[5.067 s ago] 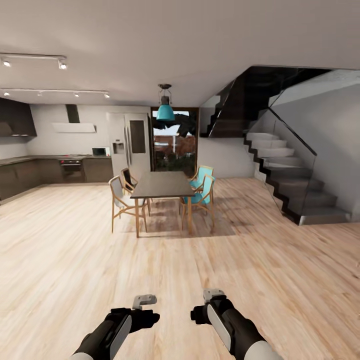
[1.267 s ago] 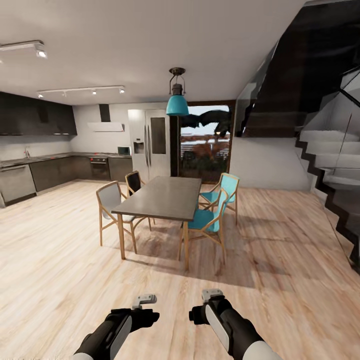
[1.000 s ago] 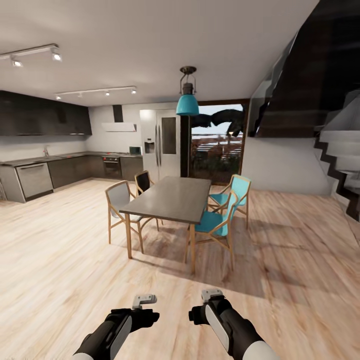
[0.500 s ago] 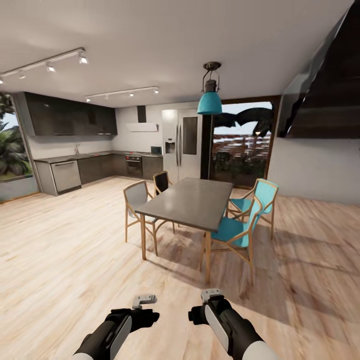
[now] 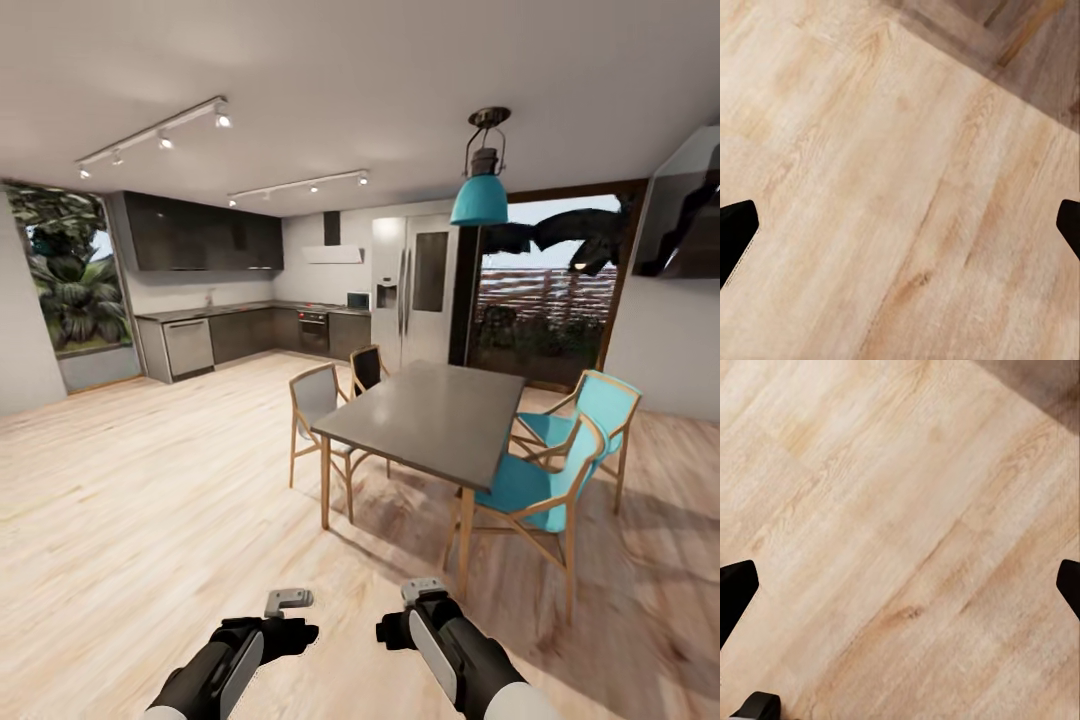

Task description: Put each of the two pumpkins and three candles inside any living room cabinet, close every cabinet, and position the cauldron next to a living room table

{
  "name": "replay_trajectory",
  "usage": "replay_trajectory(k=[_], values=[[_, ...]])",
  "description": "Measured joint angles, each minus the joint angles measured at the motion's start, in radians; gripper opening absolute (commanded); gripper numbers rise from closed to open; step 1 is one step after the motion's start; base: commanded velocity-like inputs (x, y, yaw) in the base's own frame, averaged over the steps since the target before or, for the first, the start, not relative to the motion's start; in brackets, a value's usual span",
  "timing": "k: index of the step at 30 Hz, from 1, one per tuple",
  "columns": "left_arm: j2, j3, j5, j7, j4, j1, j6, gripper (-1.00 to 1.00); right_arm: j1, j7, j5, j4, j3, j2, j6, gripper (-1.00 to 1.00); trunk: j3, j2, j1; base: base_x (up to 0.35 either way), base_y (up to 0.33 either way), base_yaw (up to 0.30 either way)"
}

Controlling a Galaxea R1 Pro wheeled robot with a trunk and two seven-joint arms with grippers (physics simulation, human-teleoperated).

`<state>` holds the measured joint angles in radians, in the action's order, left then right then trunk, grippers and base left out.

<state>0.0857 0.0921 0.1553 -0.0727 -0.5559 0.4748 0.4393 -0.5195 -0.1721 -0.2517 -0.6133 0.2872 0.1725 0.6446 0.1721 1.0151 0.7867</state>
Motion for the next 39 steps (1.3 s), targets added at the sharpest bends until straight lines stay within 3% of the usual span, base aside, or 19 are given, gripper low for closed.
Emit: replay_trajectory(k=[12, 17, 20, 39], values=[[0.001, 0.0, 0.0, 0.0, 0.0, 0.0, 0.001, 1.0, 0.0, 0.0, 0.001, 0.0, 0.005, 0.001, 0.001, 1.0, 0.0, 0.0, 0.0, 0.188, 0.0, 0.291], [0.0, -0.001, 0.001, -0.003, 0.0, 0.0, 0.001, 1.0, 0.0, -0.003, 0.001, 0.0, 0.054, 0.001, 0.001, 1.0, 0.0, 0.0, 0.0, 0.04, 0.0, 0.291], [0.0, -0.001, 0.002, -0.005, 0.0, 0.0, 0.002, 1.0, 0.0, -0.004, 0.0, 0.0, 0.063, 0.0, 0.001, 1.0, 0.0, 0.0, 0.0, 0.036, 0.0, 0.291], [-0.001, -0.001, 0.002, -0.005, 0.0, 0.0, 0.002, 1.0, 0.0, -0.003, 0.0, 0.001, 0.073, 0.002, 0.003, 1.0, 0.0, 0.0, 0.0, 0.247, -0.12, 0.291]])
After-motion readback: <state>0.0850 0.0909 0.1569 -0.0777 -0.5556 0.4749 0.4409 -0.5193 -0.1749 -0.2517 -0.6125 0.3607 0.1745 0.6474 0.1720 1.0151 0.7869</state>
